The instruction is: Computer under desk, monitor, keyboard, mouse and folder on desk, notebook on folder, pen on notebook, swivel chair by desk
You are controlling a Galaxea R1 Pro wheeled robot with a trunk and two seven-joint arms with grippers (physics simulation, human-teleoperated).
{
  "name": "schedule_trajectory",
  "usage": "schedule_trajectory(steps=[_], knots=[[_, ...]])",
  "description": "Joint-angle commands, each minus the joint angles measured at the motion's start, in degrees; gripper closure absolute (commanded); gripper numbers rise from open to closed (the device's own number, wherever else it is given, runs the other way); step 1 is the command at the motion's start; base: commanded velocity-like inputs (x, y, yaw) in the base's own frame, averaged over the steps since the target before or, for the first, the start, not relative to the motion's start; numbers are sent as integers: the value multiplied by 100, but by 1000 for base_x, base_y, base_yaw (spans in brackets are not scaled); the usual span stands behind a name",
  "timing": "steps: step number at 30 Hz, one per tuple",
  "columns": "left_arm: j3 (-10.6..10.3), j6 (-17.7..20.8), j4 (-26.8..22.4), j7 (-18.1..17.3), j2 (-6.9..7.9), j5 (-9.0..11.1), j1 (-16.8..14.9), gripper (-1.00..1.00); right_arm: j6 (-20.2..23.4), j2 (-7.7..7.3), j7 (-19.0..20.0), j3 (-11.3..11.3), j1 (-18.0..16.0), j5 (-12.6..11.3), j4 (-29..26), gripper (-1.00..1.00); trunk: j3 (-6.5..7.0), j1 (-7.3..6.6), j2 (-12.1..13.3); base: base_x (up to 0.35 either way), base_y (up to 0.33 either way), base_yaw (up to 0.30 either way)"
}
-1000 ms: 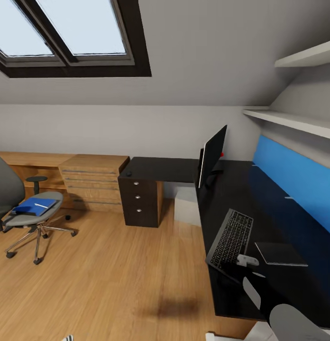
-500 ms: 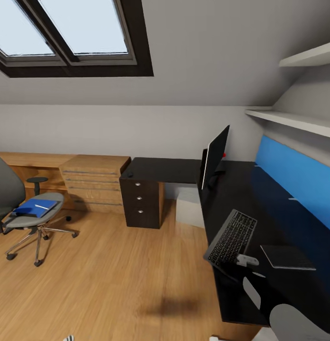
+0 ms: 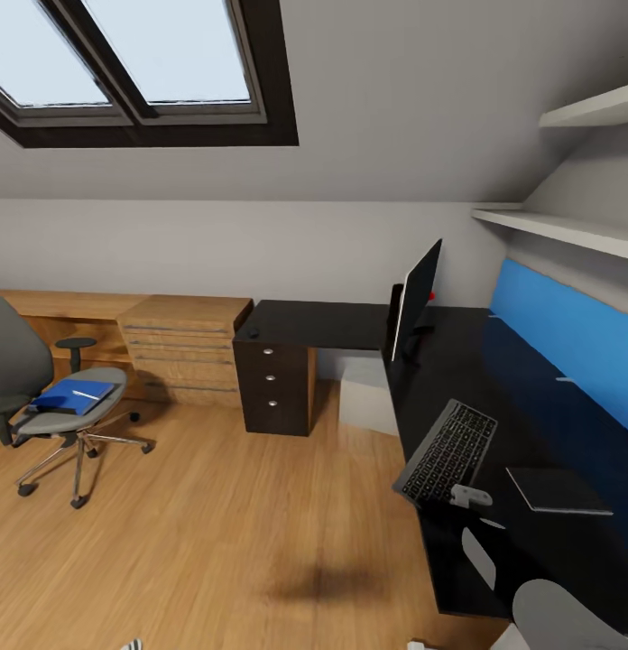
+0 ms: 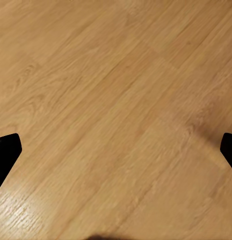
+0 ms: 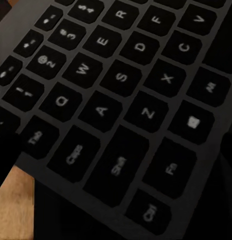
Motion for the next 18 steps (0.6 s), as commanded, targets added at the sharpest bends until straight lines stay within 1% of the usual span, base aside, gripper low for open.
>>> schedule_trajectory(steps=[1, 4, 10, 18], knots=[[-10, -13, -2, 14, 1, 24, -1, -100, 33, 2, 18, -23, -1, -28, -11, -100, -7, 0, -5, 0, 9, 0], [-10, -13, -2, 14, -3, 28, -1, -100, 33, 2, 18, -22, -1, -28, -11, -100, -7, 0, -5, 19, 24, 0], [-37, -5, 2, 14, -8, 31, -1, -100, 33, 2, 18, -22, -1, -28, -11, -100, -7, 0, -5, 157, 146, 0], [-52, -4, 91, 14, -8, 32, -3, -100, 25, 9, 18, -22, -1, -28, -11, -100, -7, 0, -5, 22, 19, 0]])
